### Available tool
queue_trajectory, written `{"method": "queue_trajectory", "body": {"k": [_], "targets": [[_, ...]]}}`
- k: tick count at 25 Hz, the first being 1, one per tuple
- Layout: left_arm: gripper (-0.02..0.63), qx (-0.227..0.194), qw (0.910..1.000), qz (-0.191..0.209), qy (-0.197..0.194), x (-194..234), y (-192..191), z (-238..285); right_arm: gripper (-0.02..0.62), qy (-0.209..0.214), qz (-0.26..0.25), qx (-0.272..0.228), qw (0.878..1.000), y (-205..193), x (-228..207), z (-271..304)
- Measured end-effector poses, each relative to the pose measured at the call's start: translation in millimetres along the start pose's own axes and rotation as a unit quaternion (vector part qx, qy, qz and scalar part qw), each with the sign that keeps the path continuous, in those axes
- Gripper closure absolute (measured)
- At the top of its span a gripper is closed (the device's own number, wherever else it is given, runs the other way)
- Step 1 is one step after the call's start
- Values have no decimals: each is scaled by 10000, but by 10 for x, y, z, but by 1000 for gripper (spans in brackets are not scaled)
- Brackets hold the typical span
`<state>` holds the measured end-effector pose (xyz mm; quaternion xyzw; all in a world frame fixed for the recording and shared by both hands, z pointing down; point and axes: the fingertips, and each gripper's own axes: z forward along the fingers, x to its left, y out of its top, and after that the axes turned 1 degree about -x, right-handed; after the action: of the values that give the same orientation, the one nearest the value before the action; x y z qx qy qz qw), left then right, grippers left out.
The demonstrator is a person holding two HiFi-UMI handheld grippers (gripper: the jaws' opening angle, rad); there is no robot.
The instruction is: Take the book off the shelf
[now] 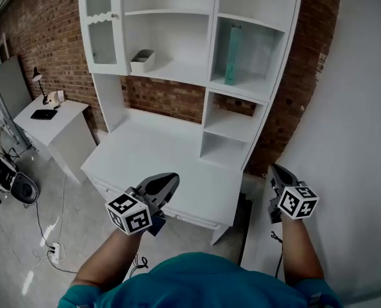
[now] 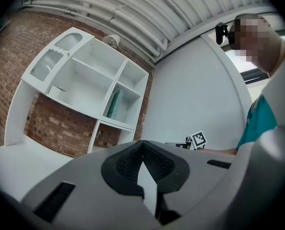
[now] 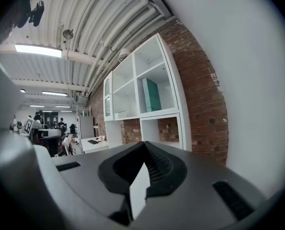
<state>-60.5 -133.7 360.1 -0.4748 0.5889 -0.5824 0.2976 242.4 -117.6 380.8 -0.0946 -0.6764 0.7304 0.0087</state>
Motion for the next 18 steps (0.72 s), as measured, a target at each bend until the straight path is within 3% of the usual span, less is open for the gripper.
{"method": "queue_trajectory", "body": {"k": [9, 18], "targets": [[592, -117, 9997, 90, 172, 141, 120, 1139, 574, 216, -142, -176, 9995, 503, -927, 729], [592, -92, 9998, 149, -21, 389, 194, 1706, 574, 78, -68, -73, 9999, 455, -1330, 987]]}}
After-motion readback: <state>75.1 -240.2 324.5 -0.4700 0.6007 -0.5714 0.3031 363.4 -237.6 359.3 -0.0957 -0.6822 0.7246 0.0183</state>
